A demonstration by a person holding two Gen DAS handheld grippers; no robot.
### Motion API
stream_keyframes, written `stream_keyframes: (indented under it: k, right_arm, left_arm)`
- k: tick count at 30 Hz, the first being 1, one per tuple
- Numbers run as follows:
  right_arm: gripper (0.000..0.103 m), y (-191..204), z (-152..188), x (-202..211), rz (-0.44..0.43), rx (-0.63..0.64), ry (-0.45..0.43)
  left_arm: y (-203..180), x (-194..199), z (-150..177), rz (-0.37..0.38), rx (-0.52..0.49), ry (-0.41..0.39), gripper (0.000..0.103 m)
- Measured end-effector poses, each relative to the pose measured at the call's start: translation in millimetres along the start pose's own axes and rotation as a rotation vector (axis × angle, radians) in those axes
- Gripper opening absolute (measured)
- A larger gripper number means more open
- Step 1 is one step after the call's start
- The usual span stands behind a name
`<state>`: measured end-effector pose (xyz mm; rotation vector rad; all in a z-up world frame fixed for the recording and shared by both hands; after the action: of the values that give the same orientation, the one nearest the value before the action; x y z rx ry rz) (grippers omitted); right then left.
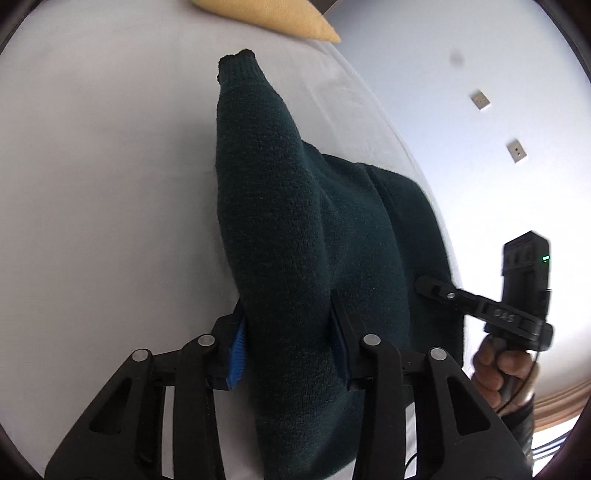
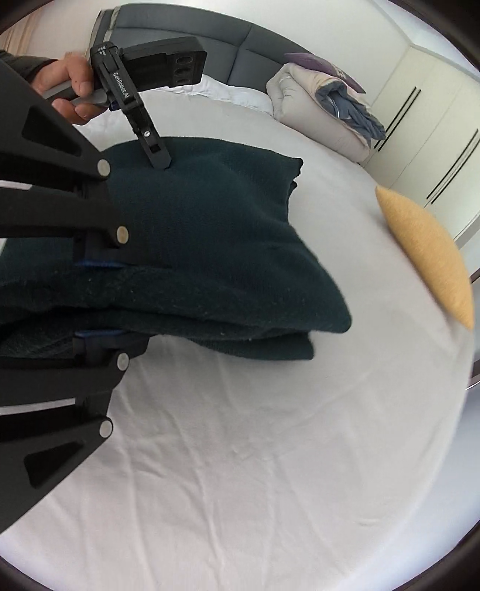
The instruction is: Fold small clothes
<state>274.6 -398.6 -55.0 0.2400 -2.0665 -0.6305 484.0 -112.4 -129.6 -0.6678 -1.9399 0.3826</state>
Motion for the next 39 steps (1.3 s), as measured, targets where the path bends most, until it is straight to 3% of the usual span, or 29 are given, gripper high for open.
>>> stream_keyframes:
  k: [5,13,14,17,22,25,28,31,34,39]
  right_arm:
    - [0.023,55,18,25,0.065,0.123,-0.017]
    - [0.022,134,90,38,0.026,0.241,0.013]
    - [0.022,144,101,38,0.013,0.251,0.017]
    - [0.022,167,128,35,-0.025,0.272,0.02]
    - [0.022,193,169,21,-0.022,0.324,0.045]
    - [0.022,193,180,2,-0.002,0.32,0.057]
    - [0.023,168,186,-13,-0.02,0.245,0.073]
    - [0.025,144,178,-30,-0.123,0.108,0.096]
    - [0.028,117,176,-40,-0.22,-0.014,0.109]
    - [0.032,111,182,-43,-0.262,-0.018,0.093]
  left_arm:
    - [-33,30,19,-0.082,-0.079,-0.026,0.035]
    - [-11,113,73,-0.206,-0.114,-0.046,0.035]
    - [17,133,75,-0.215,-0.111,-0.052,0.035]
    - [39,159,95,-0.233,-0.077,-0.071,0.035]
    - [74,161,127,-0.225,-0.005,-0.049,0.035]
    - [100,140,140,-0.24,0.012,-0.03,0.035]
    - [110,128,138,-0.183,0.027,-0.067,0.041]
    - [111,119,133,-0.16,0.003,-0.072,0.051]
    - [123,112,140,-0.124,0.039,-0.082,0.061]
    - [114,108,150,-0.135,0.036,-0.118,0.067]
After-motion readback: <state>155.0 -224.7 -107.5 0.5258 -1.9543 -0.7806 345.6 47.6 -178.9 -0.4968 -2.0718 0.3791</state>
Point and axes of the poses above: each gripper's, at about its wrist camera, not at the fingertips, and x roughly against the way its jaws point, y to its left, z to its underside, the point moved 1 cm from there along -x, roughly the way its jaws point, and after that the axes turned 6 degrees about -y, right-handed, at the moved point
